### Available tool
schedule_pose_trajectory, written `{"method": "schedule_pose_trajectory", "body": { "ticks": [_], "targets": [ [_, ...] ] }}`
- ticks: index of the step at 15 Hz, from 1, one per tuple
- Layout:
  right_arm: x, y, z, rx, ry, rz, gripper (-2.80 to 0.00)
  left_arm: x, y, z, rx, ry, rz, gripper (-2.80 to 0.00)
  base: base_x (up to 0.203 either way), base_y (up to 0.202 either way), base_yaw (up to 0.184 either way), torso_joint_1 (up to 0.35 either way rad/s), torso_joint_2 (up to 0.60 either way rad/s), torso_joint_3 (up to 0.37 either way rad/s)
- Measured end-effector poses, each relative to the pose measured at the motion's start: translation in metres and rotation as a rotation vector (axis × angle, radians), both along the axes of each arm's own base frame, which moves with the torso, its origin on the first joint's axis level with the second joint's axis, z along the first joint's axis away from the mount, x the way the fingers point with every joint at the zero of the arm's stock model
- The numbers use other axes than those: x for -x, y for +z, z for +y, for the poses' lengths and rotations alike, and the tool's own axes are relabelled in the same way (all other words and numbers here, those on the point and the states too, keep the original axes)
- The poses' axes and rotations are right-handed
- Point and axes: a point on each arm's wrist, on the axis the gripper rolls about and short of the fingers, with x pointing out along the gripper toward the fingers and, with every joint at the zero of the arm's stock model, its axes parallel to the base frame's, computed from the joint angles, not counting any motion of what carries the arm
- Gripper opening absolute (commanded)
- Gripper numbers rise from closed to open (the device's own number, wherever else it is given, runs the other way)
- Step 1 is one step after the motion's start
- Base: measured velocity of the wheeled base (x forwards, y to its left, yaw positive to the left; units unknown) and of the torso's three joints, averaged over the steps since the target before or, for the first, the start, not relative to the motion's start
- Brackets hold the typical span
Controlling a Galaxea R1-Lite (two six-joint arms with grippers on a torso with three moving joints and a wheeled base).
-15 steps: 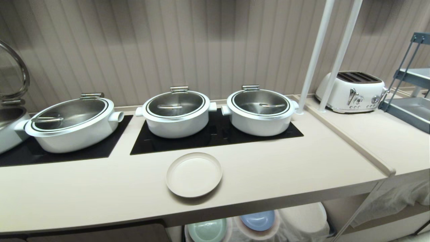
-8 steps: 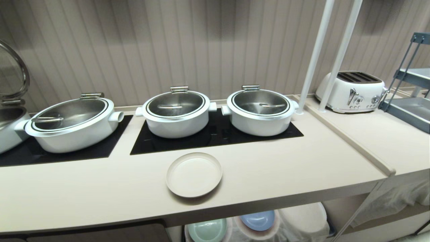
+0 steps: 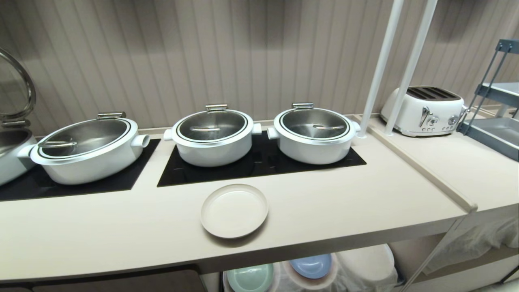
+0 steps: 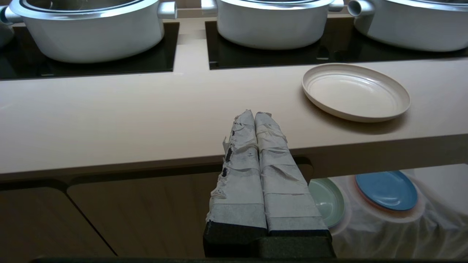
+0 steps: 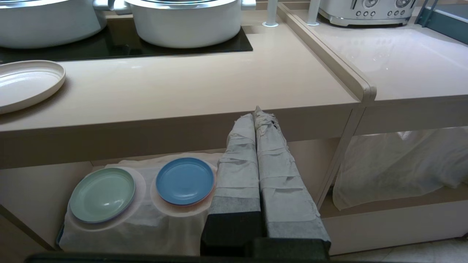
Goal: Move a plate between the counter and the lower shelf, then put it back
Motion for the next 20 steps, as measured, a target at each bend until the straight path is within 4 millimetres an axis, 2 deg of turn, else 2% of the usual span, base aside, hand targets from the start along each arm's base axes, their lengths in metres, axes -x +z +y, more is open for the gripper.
{"method": "schedule_pose_trajectory", "body": {
  "ticks": [20],
  "targets": [
    [0.0000, 0.0000, 0.0000, -0.001, 0.000, 0.000, -2.80, 0.0002, -0.0001, 0.0000, 0.000, 0.000, -0.003, -2.80, 0.000, 0.000, 0.000, 0.000, 0.00, 0.000]
  ]
}}
